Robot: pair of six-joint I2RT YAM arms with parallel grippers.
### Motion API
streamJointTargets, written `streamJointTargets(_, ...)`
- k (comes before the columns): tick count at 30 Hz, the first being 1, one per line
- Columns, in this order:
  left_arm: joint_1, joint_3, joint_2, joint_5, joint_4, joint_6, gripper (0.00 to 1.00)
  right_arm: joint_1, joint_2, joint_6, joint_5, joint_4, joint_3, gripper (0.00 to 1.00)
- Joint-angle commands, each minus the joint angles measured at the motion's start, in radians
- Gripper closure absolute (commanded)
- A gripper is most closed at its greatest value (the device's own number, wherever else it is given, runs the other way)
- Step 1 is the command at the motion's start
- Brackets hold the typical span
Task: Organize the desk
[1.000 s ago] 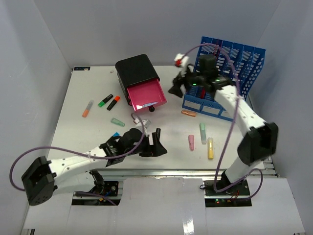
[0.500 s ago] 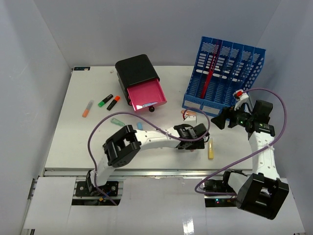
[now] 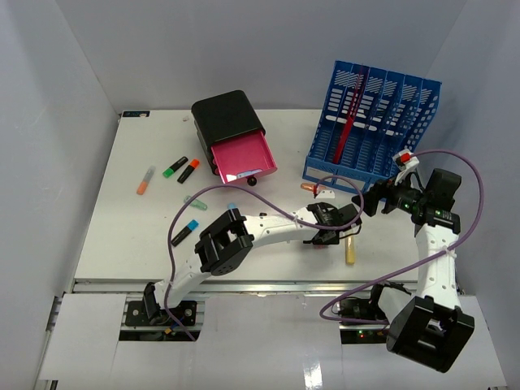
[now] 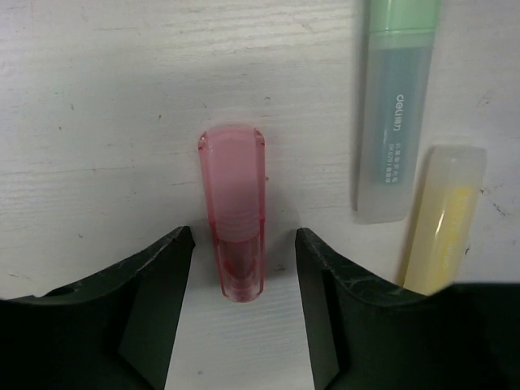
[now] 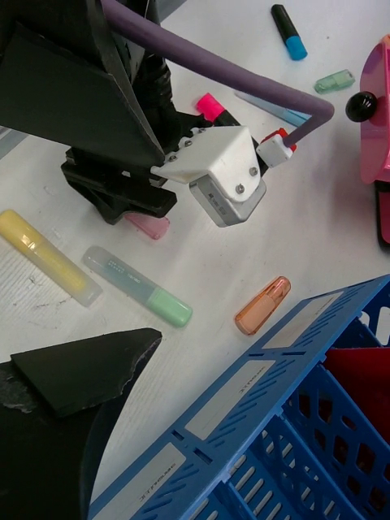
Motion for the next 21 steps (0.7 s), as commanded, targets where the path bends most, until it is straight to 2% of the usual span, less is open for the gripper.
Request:
streamJointTargets(1, 0.013, 0.017, 0.021, -0.007, -0.066, 0.012, 0.46, -0.007, -0.021, 0.005, -0.044, 0.025, -0.009, 0.13)
streamJointTargets(6, 0.018, -0.012, 0.013, -0.026, -0.07, 0.028, 0.65, -0.008, -0.024, 0.001, -0.053, 0.025, -0.012, 0.12)
streamJointTargets(12, 0.017, -0.12, -0.072, -0.057, -0.057, 0.026, 0.77, -0.01, -0.024, -0.007, -0.056, 0.027, -0.016, 0.12)
streamJointTargets(17, 0.015, -0.328, -0.33, -0.082, 0.066, 0.046, 0.85, -0.01, -0.022, -0.066, -0.1, -0.002, -0.019, 0.11)
streamJointTargets(19, 0.019, -0.448, -0.491, -0.077, 0.191, 0.129, 0.85, -0.008, -0.023, -0.185, -0.2, -0.085, -0.01, 0.1)
streamJointTargets(21, 0.03, -0.552, -0.636, -0.075, 0.246, 0.135, 0.85, -0.008, -0.02, -0.267, -0.237, -0.144, -0.001, 0.11)
